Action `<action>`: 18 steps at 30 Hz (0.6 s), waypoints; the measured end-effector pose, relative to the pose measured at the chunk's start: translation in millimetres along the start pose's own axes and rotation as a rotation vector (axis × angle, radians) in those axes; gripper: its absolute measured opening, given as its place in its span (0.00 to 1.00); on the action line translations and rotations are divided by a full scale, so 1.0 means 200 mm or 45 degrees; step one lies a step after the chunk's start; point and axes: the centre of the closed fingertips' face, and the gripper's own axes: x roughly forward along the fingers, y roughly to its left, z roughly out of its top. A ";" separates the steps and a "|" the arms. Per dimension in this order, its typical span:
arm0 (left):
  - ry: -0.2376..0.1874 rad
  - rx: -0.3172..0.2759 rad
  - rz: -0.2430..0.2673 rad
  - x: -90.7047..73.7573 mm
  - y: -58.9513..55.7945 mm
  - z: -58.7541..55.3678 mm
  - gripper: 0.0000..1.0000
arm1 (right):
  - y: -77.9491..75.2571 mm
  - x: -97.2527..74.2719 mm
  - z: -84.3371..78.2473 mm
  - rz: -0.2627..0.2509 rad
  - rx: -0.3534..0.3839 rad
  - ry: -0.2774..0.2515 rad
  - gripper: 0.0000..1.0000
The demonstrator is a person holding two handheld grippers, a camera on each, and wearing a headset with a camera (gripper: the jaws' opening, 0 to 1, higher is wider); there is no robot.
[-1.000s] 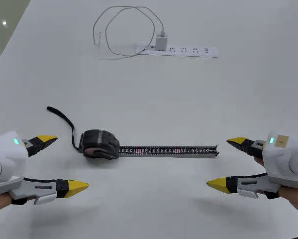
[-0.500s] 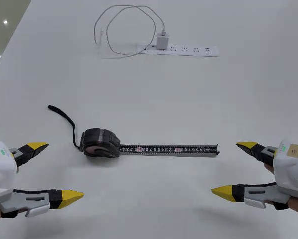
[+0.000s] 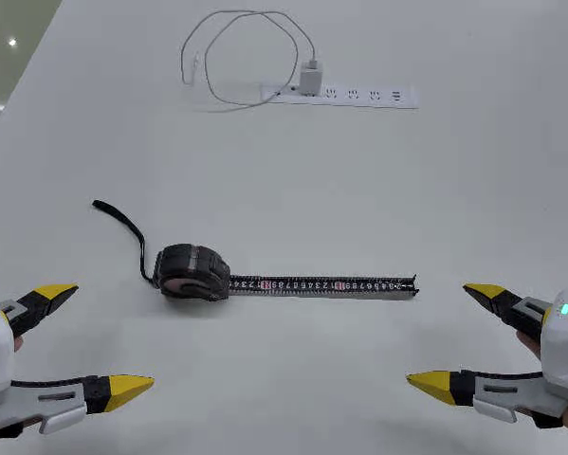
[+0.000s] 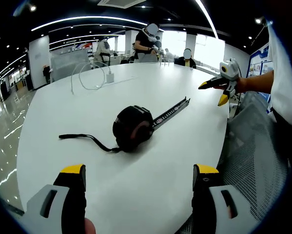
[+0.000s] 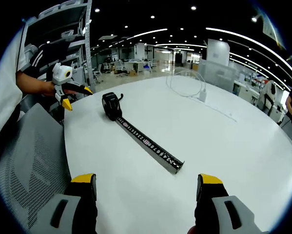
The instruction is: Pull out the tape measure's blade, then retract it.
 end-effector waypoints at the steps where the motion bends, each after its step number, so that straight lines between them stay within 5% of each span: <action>1: 0.000 -0.003 0.002 0.00 0.00 -0.01 0.89 | 0.00 0.00 -0.01 -0.004 -0.002 0.001 0.83; 18: -0.041 -0.092 0.058 -0.04 -0.04 -0.04 0.92 | 0.06 -0.04 -0.03 -0.046 0.056 -0.040 0.84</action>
